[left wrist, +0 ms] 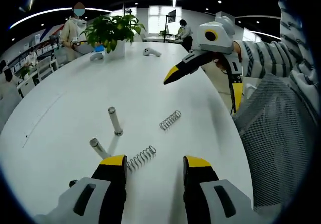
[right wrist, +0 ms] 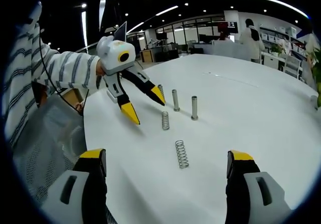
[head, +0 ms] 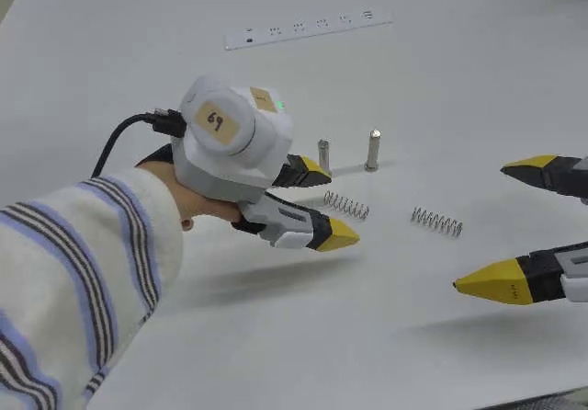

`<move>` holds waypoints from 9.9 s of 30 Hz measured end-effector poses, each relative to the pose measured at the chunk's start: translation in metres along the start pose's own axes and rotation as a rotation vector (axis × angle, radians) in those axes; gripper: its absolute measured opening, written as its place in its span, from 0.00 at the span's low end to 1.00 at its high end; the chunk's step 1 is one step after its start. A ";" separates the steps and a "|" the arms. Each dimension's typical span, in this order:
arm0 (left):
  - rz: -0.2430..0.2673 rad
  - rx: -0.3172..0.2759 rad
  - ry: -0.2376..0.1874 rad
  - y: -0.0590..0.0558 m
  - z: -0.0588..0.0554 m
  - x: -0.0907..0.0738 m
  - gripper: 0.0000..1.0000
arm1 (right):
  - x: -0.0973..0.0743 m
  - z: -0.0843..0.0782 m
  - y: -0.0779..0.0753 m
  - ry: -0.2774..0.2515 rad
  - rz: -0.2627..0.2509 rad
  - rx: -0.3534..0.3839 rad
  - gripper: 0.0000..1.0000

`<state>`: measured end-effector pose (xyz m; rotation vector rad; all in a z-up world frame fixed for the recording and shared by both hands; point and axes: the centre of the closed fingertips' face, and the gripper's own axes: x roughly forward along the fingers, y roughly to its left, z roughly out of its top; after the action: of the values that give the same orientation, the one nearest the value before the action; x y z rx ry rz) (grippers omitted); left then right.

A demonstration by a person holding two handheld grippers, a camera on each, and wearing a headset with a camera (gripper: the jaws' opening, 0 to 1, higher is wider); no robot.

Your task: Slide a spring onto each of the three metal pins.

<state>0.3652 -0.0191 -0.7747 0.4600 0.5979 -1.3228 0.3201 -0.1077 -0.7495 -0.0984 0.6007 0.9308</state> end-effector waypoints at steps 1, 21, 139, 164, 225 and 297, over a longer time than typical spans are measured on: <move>-0.003 0.006 0.007 0.001 -0.001 0.002 0.38 | 0.001 0.000 0.000 0.000 0.002 -0.001 0.99; -0.063 0.015 0.065 0.008 -0.011 0.023 0.29 | 0.007 0.000 -0.002 0.005 0.022 0.025 0.99; -0.109 -0.006 -0.041 -0.061 0.015 -0.038 0.02 | 0.037 0.038 0.066 -0.056 0.404 -0.162 0.20; -0.154 -0.016 -0.092 -0.079 0.018 -0.030 0.02 | 0.038 0.027 0.077 -0.003 0.472 -0.191 0.10; -0.123 0.073 -0.225 -0.093 0.026 -0.014 0.02 | 0.027 0.026 0.096 0.399 0.410 -0.374 0.08; -0.055 0.025 -0.204 -0.081 -0.002 -0.041 0.22 | 0.056 0.036 0.096 0.578 0.346 -0.566 0.08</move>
<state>0.2801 -0.0027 -0.7479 0.3253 0.4274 -1.4114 0.2865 0.0027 -0.7328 -0.8122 0.8861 1.4064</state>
